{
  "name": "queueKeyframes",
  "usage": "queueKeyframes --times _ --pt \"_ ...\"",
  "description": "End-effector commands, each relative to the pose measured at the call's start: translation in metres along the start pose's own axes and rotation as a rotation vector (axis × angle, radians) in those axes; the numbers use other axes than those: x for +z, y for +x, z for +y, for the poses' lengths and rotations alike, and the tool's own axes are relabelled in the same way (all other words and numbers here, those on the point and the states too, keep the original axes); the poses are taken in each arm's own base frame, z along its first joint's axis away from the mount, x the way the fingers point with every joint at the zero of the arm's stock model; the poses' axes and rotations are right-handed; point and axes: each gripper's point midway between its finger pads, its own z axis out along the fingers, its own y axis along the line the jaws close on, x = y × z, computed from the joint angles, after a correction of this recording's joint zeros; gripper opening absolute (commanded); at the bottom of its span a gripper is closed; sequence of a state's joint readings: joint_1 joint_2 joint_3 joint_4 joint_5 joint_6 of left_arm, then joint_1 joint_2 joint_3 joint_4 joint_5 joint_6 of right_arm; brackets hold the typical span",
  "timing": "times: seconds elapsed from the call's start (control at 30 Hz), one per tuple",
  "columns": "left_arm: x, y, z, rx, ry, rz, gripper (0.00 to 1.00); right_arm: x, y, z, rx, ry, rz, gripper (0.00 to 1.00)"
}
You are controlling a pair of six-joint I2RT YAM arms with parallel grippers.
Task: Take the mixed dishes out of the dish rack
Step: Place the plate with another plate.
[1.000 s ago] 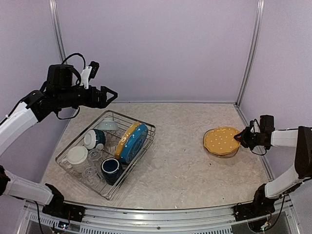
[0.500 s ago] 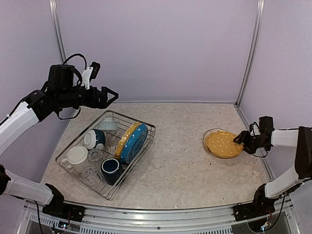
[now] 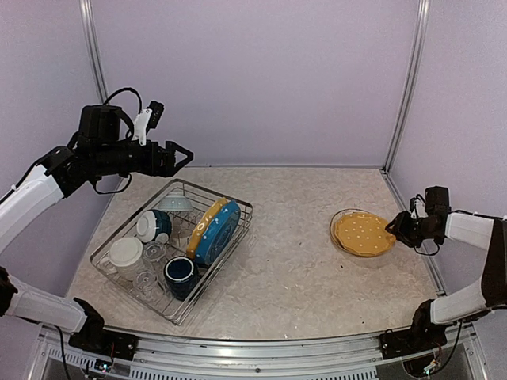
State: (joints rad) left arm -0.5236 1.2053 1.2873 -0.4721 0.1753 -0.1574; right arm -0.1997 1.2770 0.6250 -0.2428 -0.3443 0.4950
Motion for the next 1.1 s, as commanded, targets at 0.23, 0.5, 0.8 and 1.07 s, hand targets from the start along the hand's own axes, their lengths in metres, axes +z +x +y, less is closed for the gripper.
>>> queueKeyframes --times 0.23,0.5,0.8,1.07 --pt "0.004 0.002 0.0 -0.014 0.007 0.015 0.98 0.013 0.009 0.0 0.06 -0.06 0.021 0.34" --pt "0.007 0.005 0.001 -0.019 0.007 0.025 0.99 0.02 0.002 0.001 0.064 -0.075 -0.004 0.29" --pt "0.023 0.016 -0.024 -0.102 0.226 0.14 0.96 -0.009 -0.018 0.01 -0.018 -0.033 -0.069 0.6" --pt "0.061 0.049 -0.029 -0.29 0.316 0.33 0.86 -0.037 -0.025 0.028 -0.063 -0.069 -0.112 0.74"
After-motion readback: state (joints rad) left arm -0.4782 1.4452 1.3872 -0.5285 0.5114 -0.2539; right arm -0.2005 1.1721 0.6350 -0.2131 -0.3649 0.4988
